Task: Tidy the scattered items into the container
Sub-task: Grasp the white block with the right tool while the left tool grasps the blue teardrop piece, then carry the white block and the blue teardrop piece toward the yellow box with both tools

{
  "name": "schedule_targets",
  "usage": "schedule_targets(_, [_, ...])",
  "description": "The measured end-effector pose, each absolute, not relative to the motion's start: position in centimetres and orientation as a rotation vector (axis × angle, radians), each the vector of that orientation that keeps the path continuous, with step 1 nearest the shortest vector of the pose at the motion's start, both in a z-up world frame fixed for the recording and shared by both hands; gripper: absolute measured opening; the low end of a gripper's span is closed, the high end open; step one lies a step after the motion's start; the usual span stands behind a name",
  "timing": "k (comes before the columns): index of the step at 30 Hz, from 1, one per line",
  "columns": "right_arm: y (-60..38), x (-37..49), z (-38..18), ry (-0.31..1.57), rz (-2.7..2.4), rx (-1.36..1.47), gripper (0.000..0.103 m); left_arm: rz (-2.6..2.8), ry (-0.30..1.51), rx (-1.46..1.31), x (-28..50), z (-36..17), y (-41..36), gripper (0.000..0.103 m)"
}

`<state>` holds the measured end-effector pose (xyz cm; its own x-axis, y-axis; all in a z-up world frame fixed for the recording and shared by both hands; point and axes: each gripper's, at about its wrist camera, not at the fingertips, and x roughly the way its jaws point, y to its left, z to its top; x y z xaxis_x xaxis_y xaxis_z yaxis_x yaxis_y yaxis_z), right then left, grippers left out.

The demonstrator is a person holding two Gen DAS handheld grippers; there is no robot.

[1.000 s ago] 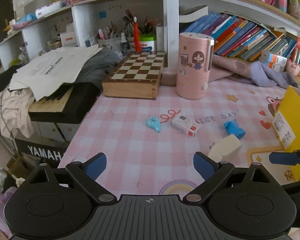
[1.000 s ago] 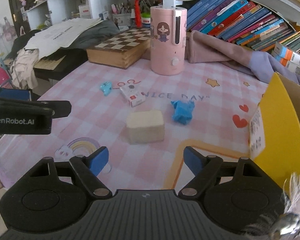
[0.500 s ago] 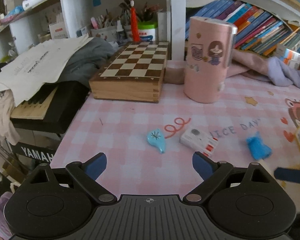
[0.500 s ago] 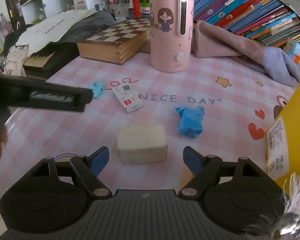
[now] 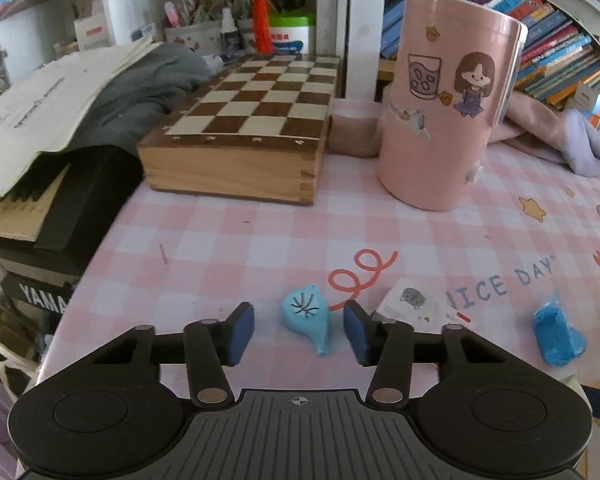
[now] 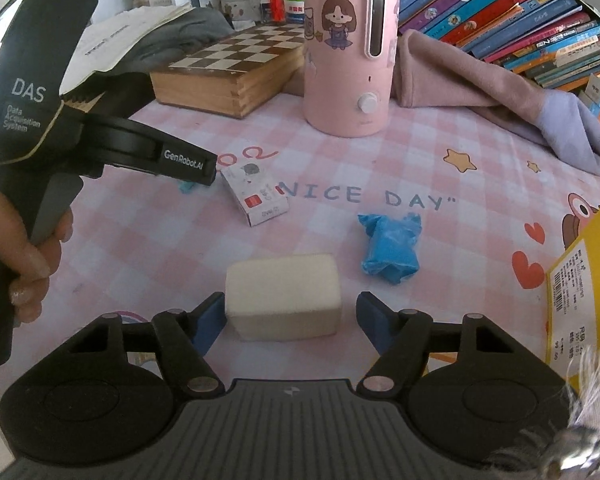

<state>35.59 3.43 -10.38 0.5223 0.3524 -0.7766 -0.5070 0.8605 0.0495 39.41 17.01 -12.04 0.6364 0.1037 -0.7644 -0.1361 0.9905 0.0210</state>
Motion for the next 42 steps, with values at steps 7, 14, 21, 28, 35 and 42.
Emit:
schedule_targets(7, [3.6, 35.8, -10.5, 0.871, 0.538, -0.199, 0.051, 0.119, 0.866, -0.035, 39.5, -11.8, 16.6, 0.024])
schedule_targets(14, [3.2, 34.8, -10.0, 0.868, 0.537, -0.208, 0.049, 0.1, 0.808, -0.066, 37.7, -9.6, 16.5, 0.024])
schedule_targets(21, [2.5, 33.1, -8.6, 0.832, 0.53, -0.198, 0.048, 0.074, 0.759, -0.101, 34.7, -7.0, 16.2, 0.024])
schedule_targets(28, [1.5, 30.1, -7.0, 0.794, 0.524, -0.193, 0.048, 0.051, 0.712, -0.098, 31.1, -5.0, 15.3, 0.024])
schedule_targets(35, [0.4, 27.2, -5.4, 0.761, 0.523, -0.192, 0.048, 0.035, 0.683, -0.112, 27.0, -3.4, 14.6, 0.024])
schedule_targets(42, [-1.3, 23.9, -3.6, 0.719, 0.505, -0.176, 0.048, 0.022, 0.65, -0.129, 22.2, -1.7, 14.2, 0.024])
